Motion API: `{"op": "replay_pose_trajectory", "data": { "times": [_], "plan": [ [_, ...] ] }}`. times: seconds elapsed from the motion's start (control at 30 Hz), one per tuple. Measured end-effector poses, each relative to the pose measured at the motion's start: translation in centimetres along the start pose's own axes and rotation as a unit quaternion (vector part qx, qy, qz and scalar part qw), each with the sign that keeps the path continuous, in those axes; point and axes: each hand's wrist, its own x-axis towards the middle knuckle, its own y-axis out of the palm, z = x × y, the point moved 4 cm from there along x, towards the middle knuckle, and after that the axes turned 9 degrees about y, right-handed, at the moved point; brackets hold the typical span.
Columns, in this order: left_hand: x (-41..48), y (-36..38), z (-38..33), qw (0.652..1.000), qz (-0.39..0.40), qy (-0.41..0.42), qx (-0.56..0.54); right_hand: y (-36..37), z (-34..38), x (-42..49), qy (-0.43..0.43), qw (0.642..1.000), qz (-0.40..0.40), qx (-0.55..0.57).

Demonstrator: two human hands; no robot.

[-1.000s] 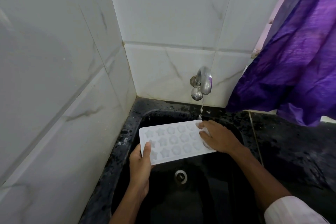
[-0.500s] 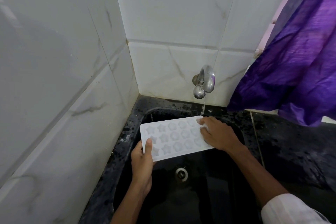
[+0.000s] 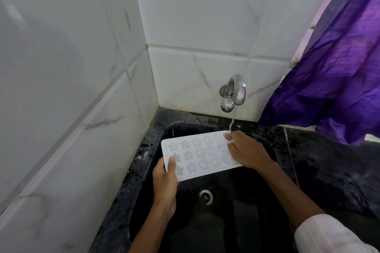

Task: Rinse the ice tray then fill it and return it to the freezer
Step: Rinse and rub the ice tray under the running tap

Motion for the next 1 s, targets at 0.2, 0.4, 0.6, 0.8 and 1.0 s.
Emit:
{"op": "replay_pose_trajectory", "data": {
  "times": [0.2, 0.4, 0.6, 0.8, 1.0],
  "plan": [
    [-0.2, 0.2, 0.3, 1.000, 0.015, -0.019, -0.009, -0.2, 0.1, 0.6, -0.017, 0.999, 0.007, 0.037],
    [0.2, 0.1, 0.2, 0.996, 0.072, -0.050, -0.013, -0.4, -0.2, 1.4, -0.015, 0.997, -0.027, 0.063],
    [1.1, -0.4, -0.2, 0.996, 0.066, -0.051, -0.009, -1.2, 0.0, 1.0, 0.007, 0.978, -0.065, 0.197],
    [1.3, -0.5, 0.0, 0.997, 0.037, -0.057, -0.027, -0.9, -0.1, -0.1, -0.019, 0.977, -0.074, 0.201],
    [1.0, -0.3, -0.1, 0.996, 0.037, -0.062, -0.049, -0.2, 0.2, -0.6, -0.024, 0.992, 0.003, 0.125]
  ]
}}
